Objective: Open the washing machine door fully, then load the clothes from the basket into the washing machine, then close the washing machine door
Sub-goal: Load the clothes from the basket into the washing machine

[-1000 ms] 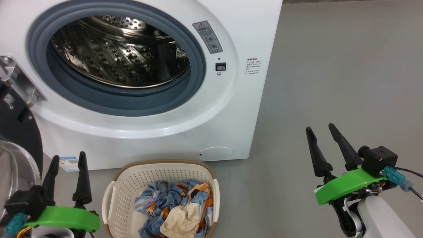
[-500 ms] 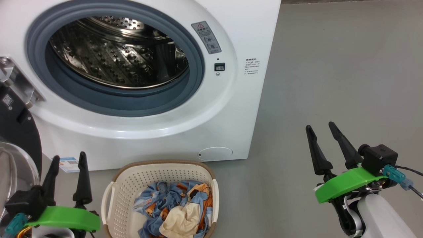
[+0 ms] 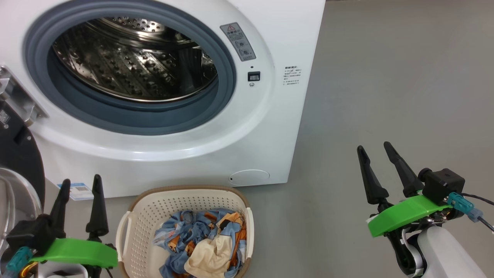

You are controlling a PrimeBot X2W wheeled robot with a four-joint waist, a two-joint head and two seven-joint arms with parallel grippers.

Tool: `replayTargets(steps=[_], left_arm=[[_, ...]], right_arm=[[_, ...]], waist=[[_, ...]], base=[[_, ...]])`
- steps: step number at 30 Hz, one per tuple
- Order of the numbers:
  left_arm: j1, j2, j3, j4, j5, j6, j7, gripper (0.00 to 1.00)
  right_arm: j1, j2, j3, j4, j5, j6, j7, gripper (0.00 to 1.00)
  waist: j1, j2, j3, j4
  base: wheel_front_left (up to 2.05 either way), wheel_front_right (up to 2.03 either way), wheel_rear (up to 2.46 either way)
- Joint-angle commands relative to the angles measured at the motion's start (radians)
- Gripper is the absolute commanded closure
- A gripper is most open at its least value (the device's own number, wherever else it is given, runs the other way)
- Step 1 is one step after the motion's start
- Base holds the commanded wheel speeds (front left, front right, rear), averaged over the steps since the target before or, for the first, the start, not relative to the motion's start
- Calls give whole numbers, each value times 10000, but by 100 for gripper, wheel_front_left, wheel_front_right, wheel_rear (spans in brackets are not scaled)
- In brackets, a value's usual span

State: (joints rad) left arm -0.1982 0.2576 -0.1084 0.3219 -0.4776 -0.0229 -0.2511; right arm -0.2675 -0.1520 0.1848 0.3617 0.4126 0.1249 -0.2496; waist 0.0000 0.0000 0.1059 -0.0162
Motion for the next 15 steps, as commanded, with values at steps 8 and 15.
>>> replayTargets(steps=[8, 15], left_arm=[[-466, 274, 366, -68, 76, -87, -105, 0], [-687, 343, 295, 175, -37, -236, -74, 0]], right_arm=[[-346, 31, 101, -336, -154, 58, -122, 0], [-480, 139, 53, -417, -266, 58, -122, 0]], waist=[[0, 0, 411, -182], [0, 0, 950, -364]], base=[[0, 0, 0], [0, 0, 0]])
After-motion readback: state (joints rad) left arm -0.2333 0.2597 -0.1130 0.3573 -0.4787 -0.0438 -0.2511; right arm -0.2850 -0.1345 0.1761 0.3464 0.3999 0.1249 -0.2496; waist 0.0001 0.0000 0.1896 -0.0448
